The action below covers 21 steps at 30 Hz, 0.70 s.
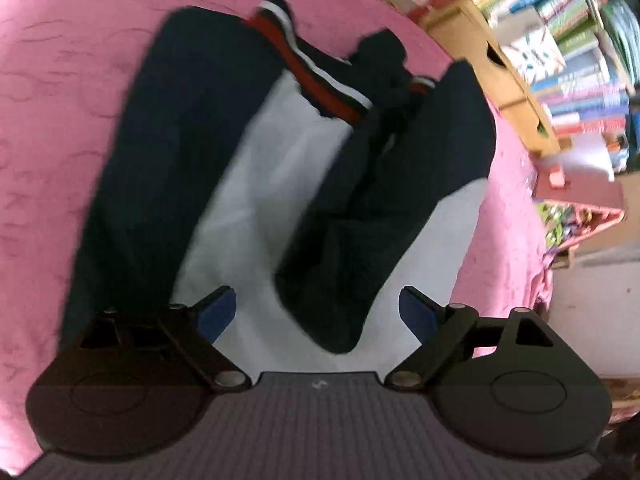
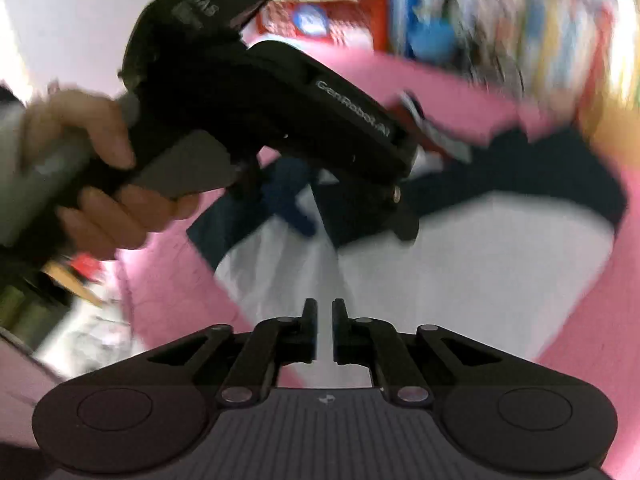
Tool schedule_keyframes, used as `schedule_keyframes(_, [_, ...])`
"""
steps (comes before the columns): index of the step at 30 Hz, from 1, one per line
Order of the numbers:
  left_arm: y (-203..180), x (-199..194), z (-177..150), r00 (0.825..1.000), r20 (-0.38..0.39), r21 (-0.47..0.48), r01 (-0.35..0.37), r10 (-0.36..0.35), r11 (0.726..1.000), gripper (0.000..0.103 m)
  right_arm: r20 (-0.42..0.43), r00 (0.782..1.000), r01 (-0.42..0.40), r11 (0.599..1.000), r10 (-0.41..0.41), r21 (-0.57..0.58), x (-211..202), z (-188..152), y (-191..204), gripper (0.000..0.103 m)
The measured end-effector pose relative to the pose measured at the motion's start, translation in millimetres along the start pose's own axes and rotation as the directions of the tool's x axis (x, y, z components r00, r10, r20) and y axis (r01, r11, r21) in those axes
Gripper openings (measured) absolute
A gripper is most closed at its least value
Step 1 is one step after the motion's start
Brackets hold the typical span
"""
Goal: Fold clothes
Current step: 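Move the right tool to the edge of the folded jacket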
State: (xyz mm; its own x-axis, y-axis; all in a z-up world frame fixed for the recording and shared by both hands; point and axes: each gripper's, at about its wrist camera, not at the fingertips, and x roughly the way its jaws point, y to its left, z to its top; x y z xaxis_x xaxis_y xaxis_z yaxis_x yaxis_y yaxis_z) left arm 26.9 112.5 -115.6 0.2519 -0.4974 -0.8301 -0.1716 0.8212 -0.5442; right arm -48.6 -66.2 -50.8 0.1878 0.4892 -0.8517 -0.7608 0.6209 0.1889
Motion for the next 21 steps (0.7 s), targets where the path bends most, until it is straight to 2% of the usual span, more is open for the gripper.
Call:
schedule_keyframes(2, [-5,2,-4,1.000,0.019,0.025,0.009,-0.009,1.000,0.090,-0.027,1.000,0.000,0.997,0.002,0.080,-14,-5,-22,0.022])
schedule_keyframes(3, [-7,3,-7,0.999,0.029,0.037,0.013,-0.014,0.999,0.090,-0.022,1.000,0.010,0.990,-0.006,0.139,-22,-4,-38,0.033])
schedule_keyframes(4, [-9,3,-9,0.999,0.039,0.051,0.014,-0.016,0.999,0.090,-0.019,1.000,0.018,0.980,-0.015,0.198,-31,-3,-53,0.049])
schedule_keyframes(6, [-13,4,-9,0.998,0.060,0.083,-0.010,0.005,0.997,0.090,0.022,0.999,0.021,0.949,-0.029,0.313,-46,10,-90,0.071])
schedule_keyframes(7, [-15,5,-9,0.997,0.071,0.098,-0.023,0.016,0.995,0.090,0.035,0.999,0.025,0.937,-0.040,0.348,-49,22,-107,0.080])
schedule_keyframes(8, [-17,6,-10,0.996,0.083,0.114,-0.035,0.026,0.993,0.090,0.047,0.998,0.029,0.923,-0.051,0.383,-52,34,-124,0.085])
schedule_keyframes(9, [-19,6,-10,0.995,0.094,0.128,-0.046,0.034,0.991,0.090,0.044,0.996,0.051,0.902,-0.078,0.428,-51,52,-145,0.089])
schedule_keyframes(11, [-23,6,-10,0.992,0.122,0.151,-0.051,0.033,0.987,0.088,0.032,0.993,0.083,0.864,-0.114,0.497,-44,81,-177,0.091])
schedule_keyframes(12, [-24,5,-10,0.990,0.141,0.162,-0.049,0.026,0.986,0.085,0.003,0.992,0.105,0.838,-0.126,0.535,-35,96,-191,0.097])
schedule_keyframes(14, [-26,2,-9,0.984,0.176,0.186,-0.045,0.011,0.981,0.069,-0.081,0.989,0.147,0.797,-0.123,0.585,-11,125,-209,0.099])
schedule_keyframes(16, [-30,-1,-13,0.980,0.198,0.220,-0.038,-0.006,0.975,0.061,-0.188,0.976,0.205,0.774,-0.112,0.599,16,148,-214,0.099])
schedule_keyframes(19, [-39,-6,-23,0.972,0.231,0.300,-0.026,-0.046,0.953,0.056,-0.320,0.938,0.293,0.800,-0.134,0.524,57,173,-200,0.103])
schedule_keyframes(21, [-48,-10,-29,0.969,0.240,0.365,-0.027,-0.066,0.931,0.056,-0.401,0.897,0.365,0.823,-0.186,0.435,79,176,-187,0.103])
